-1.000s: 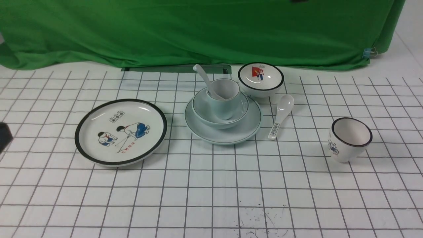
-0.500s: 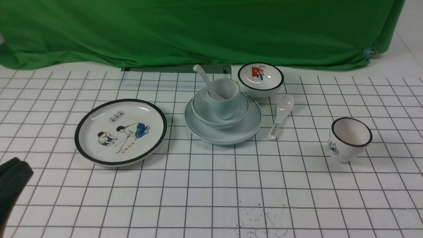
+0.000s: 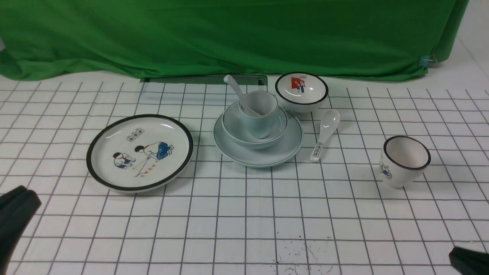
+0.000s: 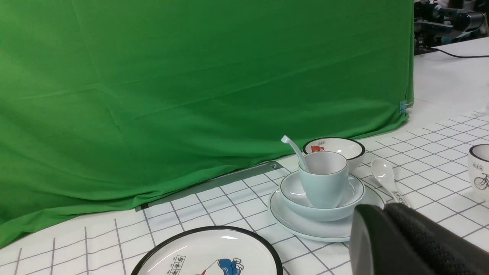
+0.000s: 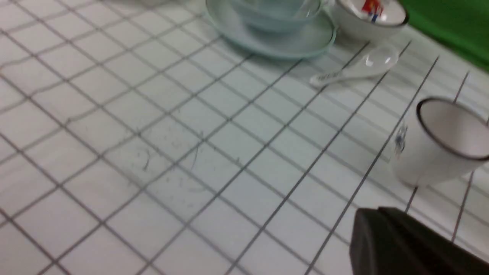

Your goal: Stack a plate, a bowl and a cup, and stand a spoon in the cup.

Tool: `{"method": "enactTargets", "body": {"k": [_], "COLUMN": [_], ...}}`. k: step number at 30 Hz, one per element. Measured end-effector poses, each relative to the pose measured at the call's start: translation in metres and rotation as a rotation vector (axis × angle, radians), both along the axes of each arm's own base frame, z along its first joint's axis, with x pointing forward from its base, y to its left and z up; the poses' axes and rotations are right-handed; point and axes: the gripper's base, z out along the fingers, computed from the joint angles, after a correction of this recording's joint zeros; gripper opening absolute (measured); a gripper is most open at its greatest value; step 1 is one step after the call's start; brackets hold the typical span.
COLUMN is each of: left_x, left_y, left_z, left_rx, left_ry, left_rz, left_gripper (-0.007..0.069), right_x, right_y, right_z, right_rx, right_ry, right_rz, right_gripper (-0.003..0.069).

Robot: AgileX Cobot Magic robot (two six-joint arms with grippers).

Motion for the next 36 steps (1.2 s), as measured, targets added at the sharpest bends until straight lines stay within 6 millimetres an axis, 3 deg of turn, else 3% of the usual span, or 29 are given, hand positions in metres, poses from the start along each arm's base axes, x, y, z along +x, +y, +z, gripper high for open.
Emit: {"method": "enactTargets", "body": {"k": [4,9,12,19,26,36], "left_x": [0.0,0.0,0.0,0.0,0.0,0.0], "left_y": [0.0,0.0,0.0,0.0,0.0,0.0], "left_z": [0.0,0.0,0.0,0.0,-0.001,-0.001], "left_rx": [0.0,0.0,0.0,0.001,0.005,0.005], "left_ry": [0.0,0.001,0.001,0.002,0.005,0.005], "left_rz": [0.0,0.0,0.0,0.0,0.001,0.001], "left_gripper": [-0.003,-0.003,-0.003,-0.003,-0.0029,-0.0029], "right_x": [-0.002,-0.006,-0.013,-0.022,-0.022,-0.022], "right_y": [-0.001,-0.002,-0.009,-0.028,-0.041,-0.042], "right_z": [-0.021,-0.032,-0.045,-0.036,-0.048,-0.051], "right_rx": [-0.024,0.034,0.122,0.281,0.236,0.232], "right_ry": [0.054,-0.031,-0.169,-0.371,-0.265,-0.237], "right_rz": [-0.004,0.014,-0.028,-0.257,-0.502,-0.526], "right_gripper": [0.0038,0.0048,0.0046,0.0009,0.001,0.0023]}}
